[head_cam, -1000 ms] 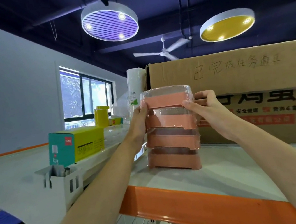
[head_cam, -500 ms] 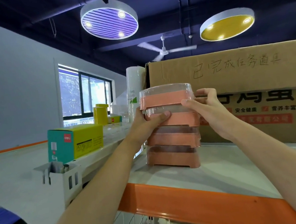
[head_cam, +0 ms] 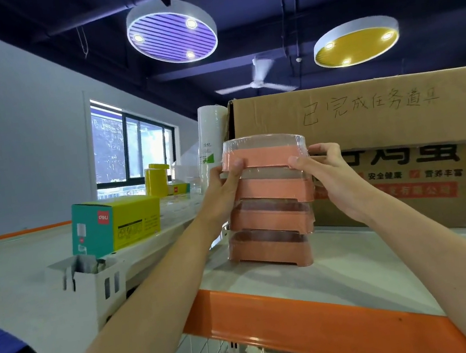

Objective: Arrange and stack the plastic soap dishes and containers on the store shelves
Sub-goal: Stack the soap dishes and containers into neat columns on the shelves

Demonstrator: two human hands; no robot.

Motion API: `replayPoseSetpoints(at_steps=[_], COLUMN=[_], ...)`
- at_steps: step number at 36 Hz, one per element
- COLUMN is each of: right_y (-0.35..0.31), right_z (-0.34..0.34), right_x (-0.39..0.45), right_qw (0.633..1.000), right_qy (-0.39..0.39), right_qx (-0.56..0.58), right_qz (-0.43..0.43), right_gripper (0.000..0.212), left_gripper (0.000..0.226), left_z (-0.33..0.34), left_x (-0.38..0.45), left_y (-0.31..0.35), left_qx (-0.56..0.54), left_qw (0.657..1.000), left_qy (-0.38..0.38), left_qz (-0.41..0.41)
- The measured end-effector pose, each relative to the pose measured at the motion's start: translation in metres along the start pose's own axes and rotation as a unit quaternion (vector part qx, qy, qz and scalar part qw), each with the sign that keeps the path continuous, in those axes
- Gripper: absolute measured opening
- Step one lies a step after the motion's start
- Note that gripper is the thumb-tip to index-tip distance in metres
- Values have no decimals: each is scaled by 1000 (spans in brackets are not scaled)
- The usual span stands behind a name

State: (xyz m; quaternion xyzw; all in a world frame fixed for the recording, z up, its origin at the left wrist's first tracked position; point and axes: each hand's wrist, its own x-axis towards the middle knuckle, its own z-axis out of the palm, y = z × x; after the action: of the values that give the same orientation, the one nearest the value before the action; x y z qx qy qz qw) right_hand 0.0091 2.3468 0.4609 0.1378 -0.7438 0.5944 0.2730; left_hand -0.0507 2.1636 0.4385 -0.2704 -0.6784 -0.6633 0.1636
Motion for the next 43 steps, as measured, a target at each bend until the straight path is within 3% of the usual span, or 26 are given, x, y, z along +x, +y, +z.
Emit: replayPoseSetpoints(at_steps=[5,19,23,28,43], right_y=[3,3,2,0,4], right_z=[-1,-6,-7,-8,-8], right_x=[1,0,0,-1,2], right_qw=[1000,999,999,996,995], right_qy=[-5,-38,-39,-74,-77], right_qx=[-1,-3,-14,-35,-59], right_qz=[-2,-15,-22,-22,-15], right_gripper=[56,66,71,86,84], left_gripper=[52,38,50,34,40], left_z=[0,0,0,1,4], left_x=[1,2,0,-1,1], left_y=[-1,-3,-5,-6,-6], left_qx=[18,76,56,19,23], left_qw=[1000,995,997,999,999], left_qy=[2,37,4,-36,-4], left_qz=[15,43,52,35,43])
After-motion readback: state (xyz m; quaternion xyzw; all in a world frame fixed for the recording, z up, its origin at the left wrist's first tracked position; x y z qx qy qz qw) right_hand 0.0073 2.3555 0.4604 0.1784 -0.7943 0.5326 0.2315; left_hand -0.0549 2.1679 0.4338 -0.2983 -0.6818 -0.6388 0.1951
